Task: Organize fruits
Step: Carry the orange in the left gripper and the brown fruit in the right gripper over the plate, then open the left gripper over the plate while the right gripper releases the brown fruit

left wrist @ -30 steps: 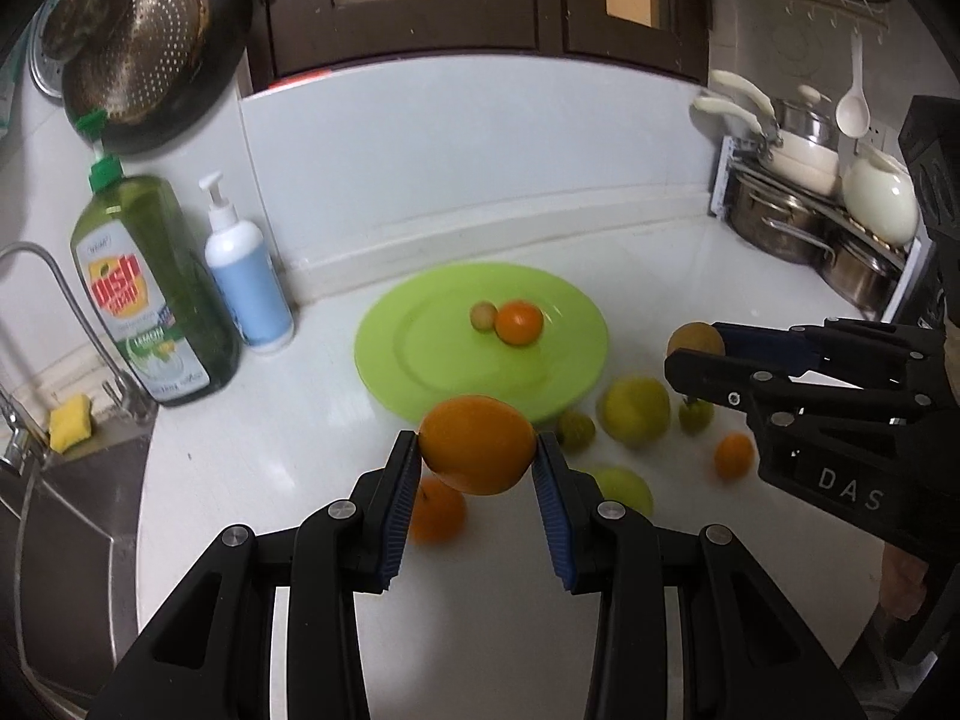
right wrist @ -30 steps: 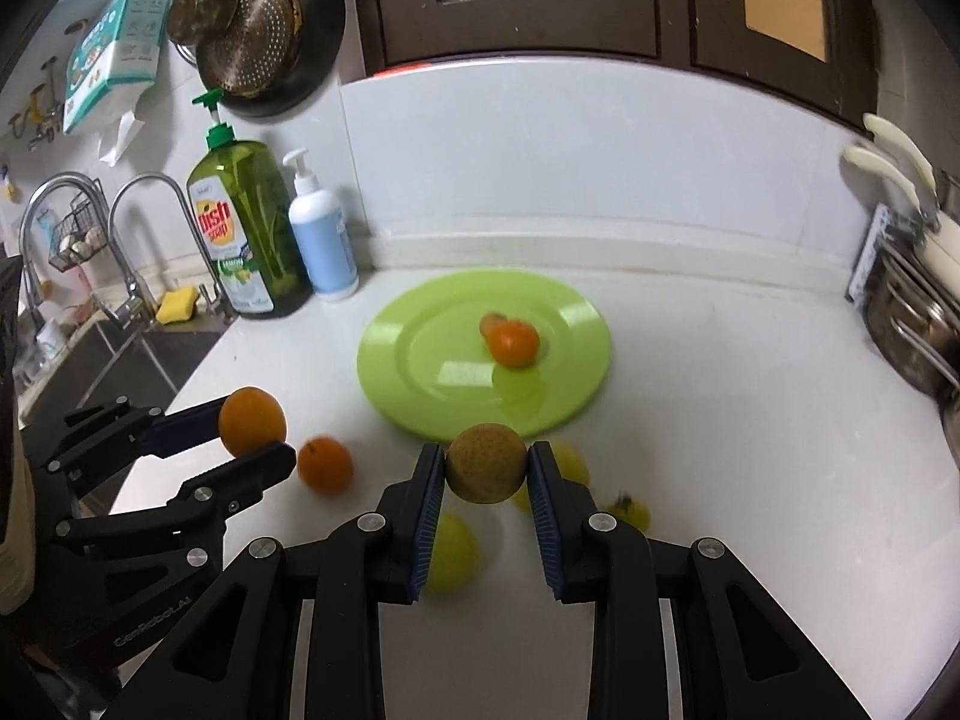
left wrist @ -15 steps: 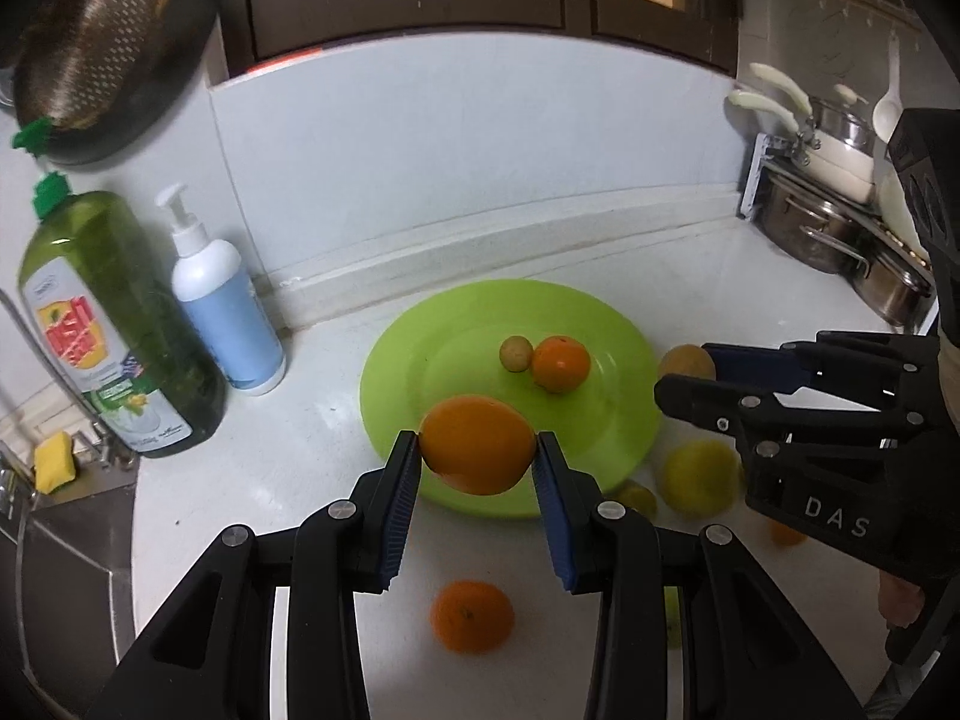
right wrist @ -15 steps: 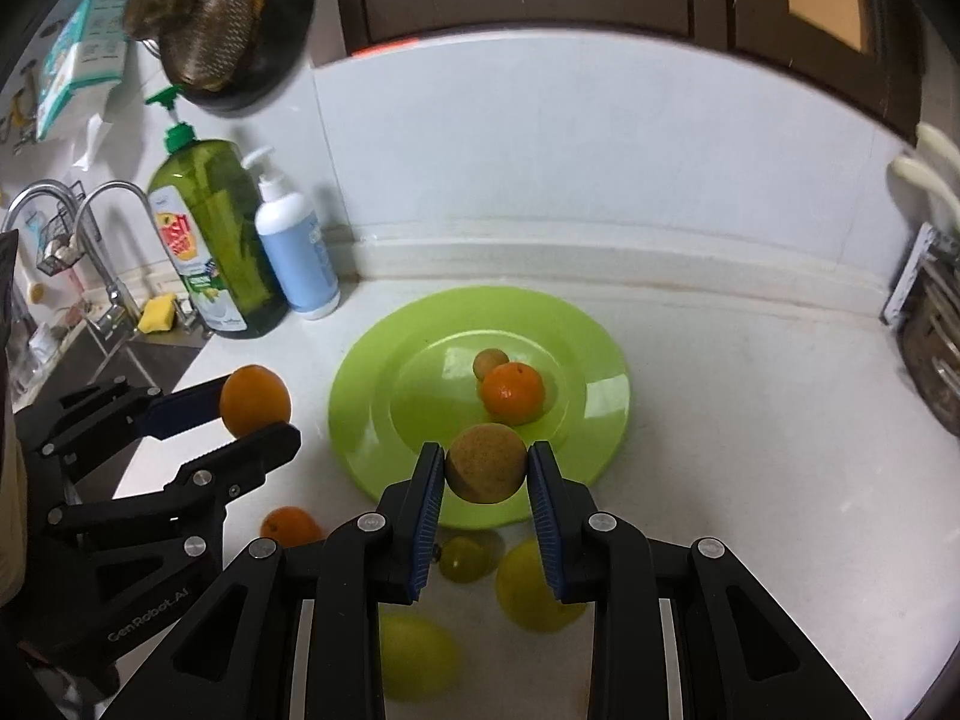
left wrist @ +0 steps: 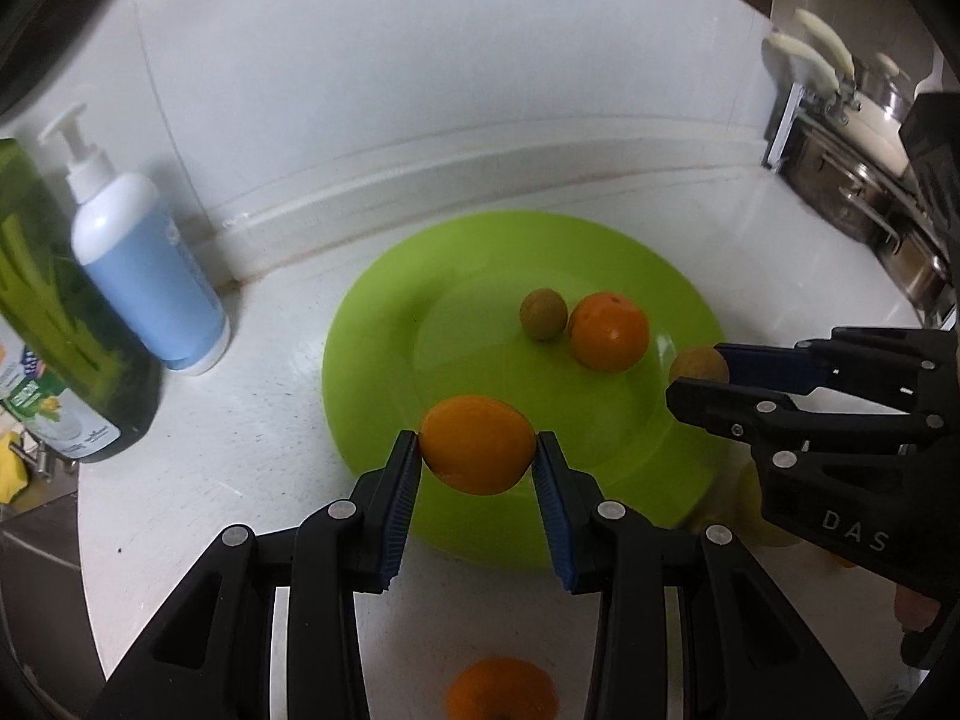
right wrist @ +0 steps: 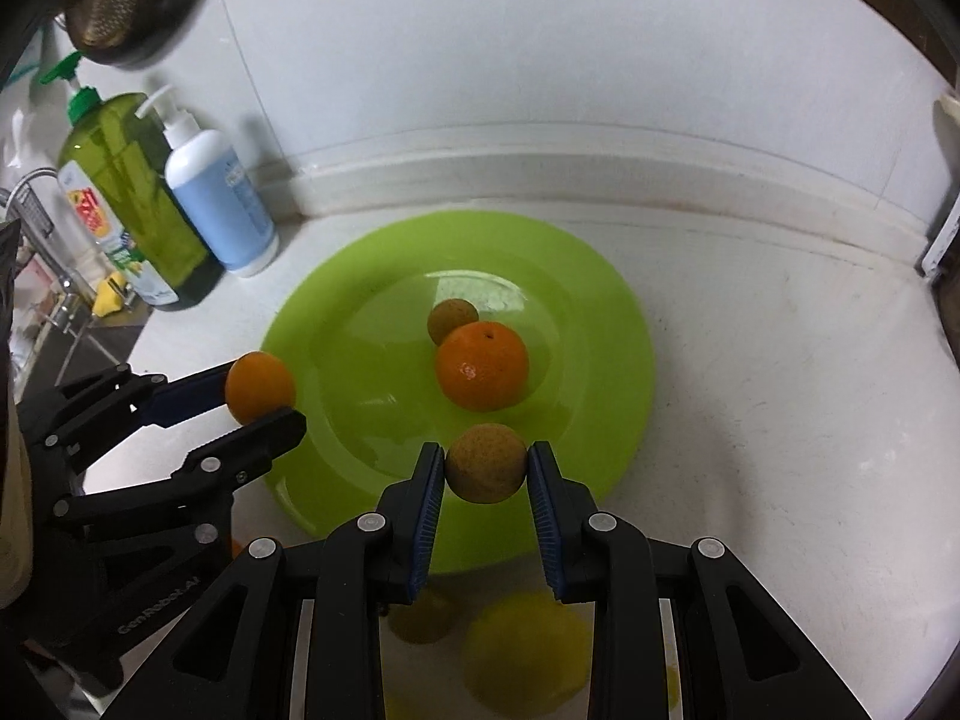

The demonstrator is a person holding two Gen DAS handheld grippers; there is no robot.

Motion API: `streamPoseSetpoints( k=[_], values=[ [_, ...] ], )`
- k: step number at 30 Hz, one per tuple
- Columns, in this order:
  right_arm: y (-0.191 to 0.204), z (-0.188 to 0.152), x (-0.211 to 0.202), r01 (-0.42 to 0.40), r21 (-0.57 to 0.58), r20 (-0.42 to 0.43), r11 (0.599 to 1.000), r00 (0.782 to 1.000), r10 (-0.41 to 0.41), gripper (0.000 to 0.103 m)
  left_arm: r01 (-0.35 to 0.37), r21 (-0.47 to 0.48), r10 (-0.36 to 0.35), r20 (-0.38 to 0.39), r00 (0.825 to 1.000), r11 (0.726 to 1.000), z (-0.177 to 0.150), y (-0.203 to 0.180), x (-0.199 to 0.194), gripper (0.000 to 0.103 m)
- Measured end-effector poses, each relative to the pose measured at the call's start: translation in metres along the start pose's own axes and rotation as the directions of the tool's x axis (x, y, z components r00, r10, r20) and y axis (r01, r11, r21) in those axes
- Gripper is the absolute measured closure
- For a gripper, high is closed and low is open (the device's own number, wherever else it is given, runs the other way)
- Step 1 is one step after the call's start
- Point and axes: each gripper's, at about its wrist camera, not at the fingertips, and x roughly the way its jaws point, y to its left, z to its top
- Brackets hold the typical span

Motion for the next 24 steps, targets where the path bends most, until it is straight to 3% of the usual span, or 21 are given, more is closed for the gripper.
streamPoseSetpoints(
  k=[15,20,24],
  values=[
    [0.006,0.009,0.025,0.002,-0.035,-0.072,0.999,0.997,-0.005,0.073,0.015,0.014,-0.014,-0.070,0.997,1.000,0.000,0.001,0.023,0.065],
    [0.005,0.006,0.023,-0.011,-0.030,-0.056,0.999,0.998,0.010,0.072,0.017,0.002,-0.017,-0.069,0.997,1.000,0.000,0.002,0.022,0.063],
    [0.003,0.005,0.014,-0.015,-0.023,-0.027,1.000,1.000,0.014,0.066,0.020,-0.018,-0.021,-0.055,0.998,1.000,-0.001,0.005,0.014,0.059]
  ],
)
